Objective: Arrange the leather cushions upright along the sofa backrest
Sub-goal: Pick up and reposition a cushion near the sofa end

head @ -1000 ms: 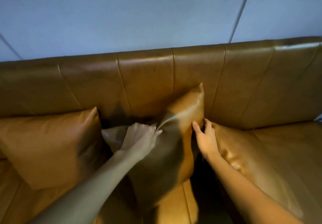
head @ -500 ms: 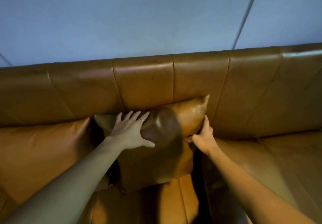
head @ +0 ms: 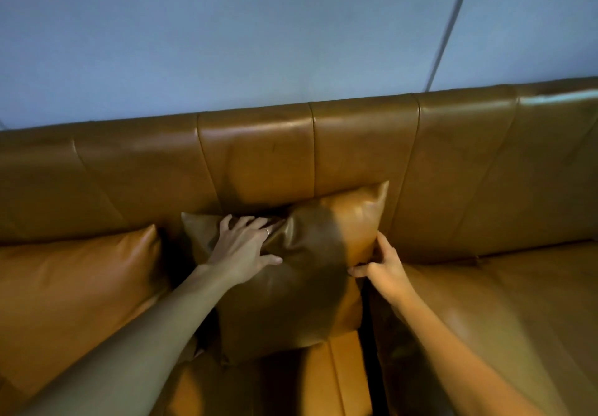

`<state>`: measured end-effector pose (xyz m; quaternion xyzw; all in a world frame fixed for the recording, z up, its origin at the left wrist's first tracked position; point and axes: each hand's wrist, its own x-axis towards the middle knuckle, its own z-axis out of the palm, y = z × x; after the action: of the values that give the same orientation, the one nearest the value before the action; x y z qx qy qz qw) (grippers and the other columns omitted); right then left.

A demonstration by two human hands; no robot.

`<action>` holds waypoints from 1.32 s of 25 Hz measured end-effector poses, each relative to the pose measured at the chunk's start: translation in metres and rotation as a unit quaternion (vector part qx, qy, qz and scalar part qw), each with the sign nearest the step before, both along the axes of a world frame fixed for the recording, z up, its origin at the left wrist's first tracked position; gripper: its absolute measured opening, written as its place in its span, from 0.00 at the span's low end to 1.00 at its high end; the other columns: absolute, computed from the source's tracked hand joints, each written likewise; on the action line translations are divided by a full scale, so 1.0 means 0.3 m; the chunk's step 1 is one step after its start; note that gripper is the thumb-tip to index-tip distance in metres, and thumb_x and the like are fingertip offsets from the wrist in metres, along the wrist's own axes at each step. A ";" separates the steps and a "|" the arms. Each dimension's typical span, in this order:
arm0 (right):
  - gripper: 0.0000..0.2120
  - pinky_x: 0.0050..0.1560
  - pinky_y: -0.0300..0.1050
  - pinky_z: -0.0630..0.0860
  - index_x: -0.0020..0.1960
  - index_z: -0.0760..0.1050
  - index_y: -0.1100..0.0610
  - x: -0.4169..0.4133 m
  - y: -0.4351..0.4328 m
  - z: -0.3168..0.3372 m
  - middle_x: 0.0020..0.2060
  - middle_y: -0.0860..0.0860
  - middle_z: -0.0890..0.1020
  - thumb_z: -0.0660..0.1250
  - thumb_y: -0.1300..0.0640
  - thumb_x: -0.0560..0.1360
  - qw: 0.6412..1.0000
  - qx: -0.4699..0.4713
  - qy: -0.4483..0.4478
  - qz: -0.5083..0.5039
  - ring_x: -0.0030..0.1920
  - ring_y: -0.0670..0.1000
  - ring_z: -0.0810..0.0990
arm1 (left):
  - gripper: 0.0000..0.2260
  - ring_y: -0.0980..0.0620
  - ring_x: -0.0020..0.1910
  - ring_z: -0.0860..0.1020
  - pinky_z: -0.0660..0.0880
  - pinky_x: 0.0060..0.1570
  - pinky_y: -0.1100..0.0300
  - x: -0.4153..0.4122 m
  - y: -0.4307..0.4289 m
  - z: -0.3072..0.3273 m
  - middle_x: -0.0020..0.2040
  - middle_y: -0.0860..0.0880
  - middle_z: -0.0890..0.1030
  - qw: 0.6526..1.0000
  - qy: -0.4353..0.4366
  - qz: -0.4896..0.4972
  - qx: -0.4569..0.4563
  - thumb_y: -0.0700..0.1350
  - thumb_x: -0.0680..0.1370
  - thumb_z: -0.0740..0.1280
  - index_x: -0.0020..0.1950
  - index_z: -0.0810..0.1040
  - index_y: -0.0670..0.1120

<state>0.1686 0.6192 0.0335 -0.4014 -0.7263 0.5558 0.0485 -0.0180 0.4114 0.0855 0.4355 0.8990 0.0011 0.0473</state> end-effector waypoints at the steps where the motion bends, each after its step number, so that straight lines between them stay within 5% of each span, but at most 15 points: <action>1: 0.52 0.71 0.65 0.62 0.79 0.52 0.38 -0.003 0.014 -0.009 0.70 0.51 0.70 0.77 0.54 0.64 0.996 0.053 -0.062 0.039 0.73 0.60 0.66 | 0.34 0.47 0.77 0.60 0.49 0.74 0.40 -0.016 0.014 0.005 0.78 0.52 0.65 1.000 -0.003 0.005 -0.017 0.66 0.75 0.64 0.77 0.63 0.54; 4: 0.49 0.75 0.66 0.50 0.82 0.43 0.44 0.026 0.063 -0.048 0.80 0.57 0.55 0.71 0.47 0.72 0.915 0.230 -0.295 0.153 0.79 0.63 0.50 | 0.39 0.45 0.79 0.55 0.49 0.73 0.36 -0.018 0.033 0.004 0.80 0.52 0.59 0.998 0.016 0.029 -0.054 0.70 0.73 0.63 0.79 0.54 0.59; 7: 0.45 0.77 0.66 0.45 0.82 0.46 0.49 0.093 0.079 -0.101 0.82 0.55 0.49 0.68 0.41 0.74 0.879 0.284 -0.319 0.209 0.81 0.61 0.41 | 0.40 0.44 0.80 0.53 0.48 0.72 0.35 0.031 0.031 0.000 0.81 0.49 0.56 0.995 0.056 0.062 -0.048 0.69 0.73 0.63 0.80 0.50 0.58; 10: 0.39 0.77 0.64 0.52 0.79 0.55 0.51 0.120 0.077 -0.096 0.79 0.54 0.62 0.68 0.46 0.74 0.891 0.314 -0.254 0.208 0.80 0.60 0.53 | 0.40 0.44 0.80 0.53 0.50 0.73 0.35 0.111 0.031 0.003 0.82 0.47 0.55 0.994 0.068 0.079 -0.010 0.62 0.76 0.66 0.81 0.47 0.56; 14: 0.22 0.61 0.59 0.67 0.62 0.67 0.49 0.159 0.053 -0.038 0.55 0.50 0.77 0.69 0.51 0.70 0.871 0.389 -0.206 0.221 0.63 0.59 0.75 | 0.38 0.44 0.79 0.55 0.54 0.74 0.38 0.232 0.059 0.022 0.82 0.46 0.55 0.995 0.067 0.050 0.047 0.51 0.78 0.67 0.81 0.47 0.54; 18: 0.16 0.51 0.54 0.63 0.56 0.68 0.49 0.239 0.056 0.039 0.51 0.49 0.79 0.69 0.52 0.71 0.882 0.397 -0.159 0.197 0.58 0.58 0.76 | 0.30 0.47 0.78 0.57 0.54 0.76 0.46 0.419 0.138 0.081 0.80 0.47 0.60 0.992 0.024 -0.044 0.117 0.51 0.80 0.64 0.80 0.55 0.52; 21: 0.04 0.51 0.52 0.64 0.48 0.72 0.48 0.327 0.054 0.141 0.46 0.48 0.77 0.66 0.49 0.76 0.877 0.418 -0.149 0.184 0.58 0.56 0.75 | 0.33 0.47 0.75 0.62 0.61 0.73 0.50 0.617 0.209 0.069 0.78 0.50 0.63 0.980 -0.157 -0.016 0.118 0.56 0.78 0.66 0.80 0.56 0.53; 25: 0.11 0.43 0.48 0.71 0.40 0.76 0.50 0.450 0.023 0.244 0.42 0.49 0.81 0.65 0.46 0.77 0.879 0.435 -0.123 0.152 0.49 0.56 0.79 | 0.44 0.44 0.72 0.69 0.67 0.70 0.47 0.762 0.324 0.013 0.72 0.50 0.71 0.851 -0.505 0.089 0.112 0.55 0.67 0.78 0.77 0.57 0.55; 28: 0.21 0.35 0.48 0.71 0.31 0.72 0.51 0.554 -0.011 0.291 0.30 0.48 0.78 0.64 0.43 0.79 0.916 0.353 -0.106 0.162 0.37 0.52 0.77 | 0.48 0.44 0.69 0.72 0.70 0.67 0.51 0.836 0.380 -0.025 0.70 0.48 0.74 0.865 -0.485 0.093 0.087 0.58 0.61 0.80 0.76 0.62 0.51; 30: 0.25 0.35 0.50 0.72 0.28 0.73 0.54 0.608 0.004 0.319 0.25 0.49 0.77 0.64 0.43 0.79 0.950 0.274 -0.060 0.140 0.31 0.49 0.77 | 0.41 0.46 0.61 0.79 0.77 0.60 0.50 0.887 0.389 -0.063 0.62 0.50 0.81 0.881 -0.453 0.077 0.114 0.60 0.58 0.79 0.68 0.72 0.52; 33: 0.15 0.44 0.54 0.79 0.33 0.79 0.57 0.680 0.069 0.339 0.32 0.51 0.84 0.67 0.54 0.77 0.971 0.221 -0.013 0.091 0.38 0.51 0.82 | 0.29 0.47 0.58 0.80 0.76 0.58 0.53 0.952 0.376 -0.058 0.58 0.49 0.82 0.882 -0.433 0.072 0.173 0.55 0.63 0.78 0.62 0.76 0.51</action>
<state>0.3724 0.6400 0.1353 -0.3202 -0.8653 0.3781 0.0755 0.2675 0.5243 0.0680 0.3265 0.8035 0.3483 0.3555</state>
